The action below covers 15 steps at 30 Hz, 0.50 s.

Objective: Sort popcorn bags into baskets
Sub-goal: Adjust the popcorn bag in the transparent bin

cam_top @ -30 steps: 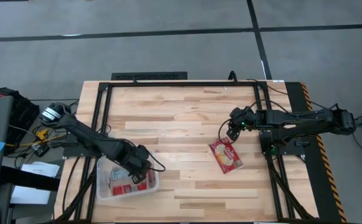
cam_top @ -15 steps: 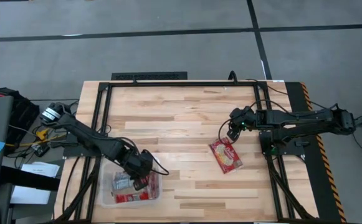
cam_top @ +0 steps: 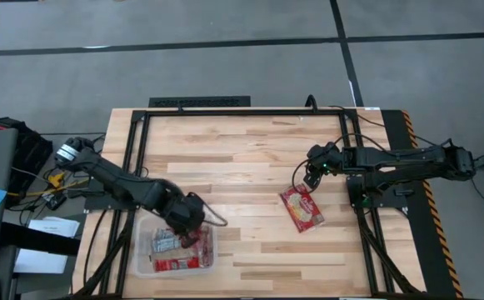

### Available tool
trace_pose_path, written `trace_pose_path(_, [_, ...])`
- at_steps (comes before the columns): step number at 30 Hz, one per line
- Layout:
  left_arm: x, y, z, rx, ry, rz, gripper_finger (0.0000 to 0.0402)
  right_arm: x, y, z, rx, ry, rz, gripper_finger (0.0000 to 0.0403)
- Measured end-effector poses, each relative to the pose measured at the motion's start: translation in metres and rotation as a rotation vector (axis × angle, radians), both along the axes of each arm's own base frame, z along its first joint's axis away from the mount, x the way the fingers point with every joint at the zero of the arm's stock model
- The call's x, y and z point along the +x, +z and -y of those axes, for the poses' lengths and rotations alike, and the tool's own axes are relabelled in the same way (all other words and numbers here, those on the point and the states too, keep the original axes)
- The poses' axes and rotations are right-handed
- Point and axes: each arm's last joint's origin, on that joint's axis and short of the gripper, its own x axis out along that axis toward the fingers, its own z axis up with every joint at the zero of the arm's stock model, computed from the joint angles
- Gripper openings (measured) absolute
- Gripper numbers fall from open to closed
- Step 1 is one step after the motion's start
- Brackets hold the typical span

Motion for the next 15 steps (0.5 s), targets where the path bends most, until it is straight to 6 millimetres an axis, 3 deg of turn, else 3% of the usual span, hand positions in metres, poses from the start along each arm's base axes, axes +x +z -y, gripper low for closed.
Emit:
trace_pose_path(7, [-0.029,0.003,0.021,0.108,-0.156,-0.121,0.0,0.0,0.0,0.0,0.001,0.002,0.0,0.0118])
trace_pose_path(15, [-0.054,-0.017,0.032,0.248,-0.196,-0.206,0.0,0.0,0.0,0.0,0.005,0.004,0.001,0.0118])
